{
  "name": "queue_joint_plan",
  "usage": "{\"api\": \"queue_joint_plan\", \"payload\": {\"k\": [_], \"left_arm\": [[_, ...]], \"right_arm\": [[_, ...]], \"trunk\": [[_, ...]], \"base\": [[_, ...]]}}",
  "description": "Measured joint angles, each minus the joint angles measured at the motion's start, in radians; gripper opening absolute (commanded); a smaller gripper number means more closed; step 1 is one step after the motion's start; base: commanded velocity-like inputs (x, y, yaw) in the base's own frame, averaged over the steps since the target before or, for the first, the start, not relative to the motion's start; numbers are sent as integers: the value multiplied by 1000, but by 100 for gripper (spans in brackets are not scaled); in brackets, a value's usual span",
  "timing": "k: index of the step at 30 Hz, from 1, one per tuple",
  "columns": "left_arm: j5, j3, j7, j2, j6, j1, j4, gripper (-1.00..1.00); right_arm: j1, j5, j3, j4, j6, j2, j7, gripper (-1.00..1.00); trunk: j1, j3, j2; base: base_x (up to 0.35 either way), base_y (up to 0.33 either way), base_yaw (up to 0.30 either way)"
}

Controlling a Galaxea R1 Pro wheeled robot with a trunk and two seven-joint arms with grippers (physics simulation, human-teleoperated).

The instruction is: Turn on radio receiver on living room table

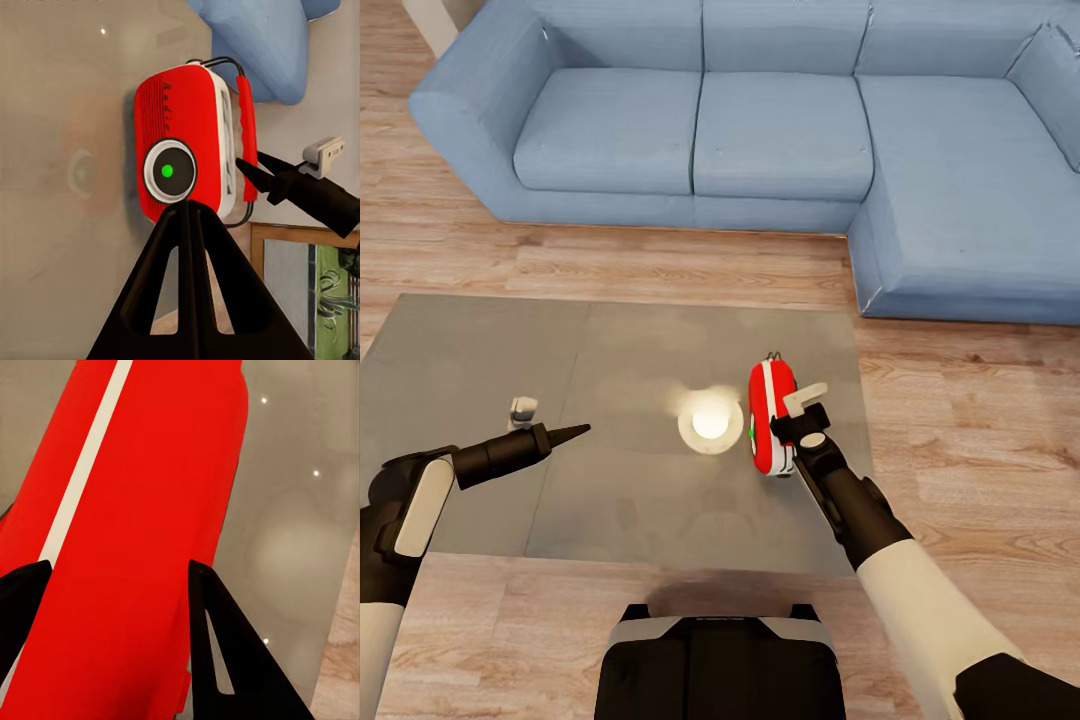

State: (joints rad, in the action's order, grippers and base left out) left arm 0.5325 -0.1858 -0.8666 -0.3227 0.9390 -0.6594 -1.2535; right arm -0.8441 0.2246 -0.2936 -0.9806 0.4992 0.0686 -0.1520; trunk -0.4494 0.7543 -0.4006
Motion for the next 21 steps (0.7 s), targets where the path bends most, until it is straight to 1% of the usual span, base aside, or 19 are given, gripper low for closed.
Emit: {"api": "queue_joint_plan", "payload": {"k": [18,19,20,21], "left_arm": [[0,0,0,0,0,0,1,-100],[0,0,0,0,0,0,1,-100],[0,0,0,1,0,0,1,-100],[0,0,0,1,0,0,1,-100]], "right_arm": [[0,1,1,3,-5,1,0,-100],[0,1,0,3,-5,1,-1,100],[1,-16,-2,37,-6,0,2,100],[0,-16,-2,39,-6,0,2,100]], "trunk": [[0,0,0],[0,0,0],[-1,0,1],[-1,0,1]], "base": [[0,0,0],[0,0,0],[0,0,0],[0,0,0]]}}
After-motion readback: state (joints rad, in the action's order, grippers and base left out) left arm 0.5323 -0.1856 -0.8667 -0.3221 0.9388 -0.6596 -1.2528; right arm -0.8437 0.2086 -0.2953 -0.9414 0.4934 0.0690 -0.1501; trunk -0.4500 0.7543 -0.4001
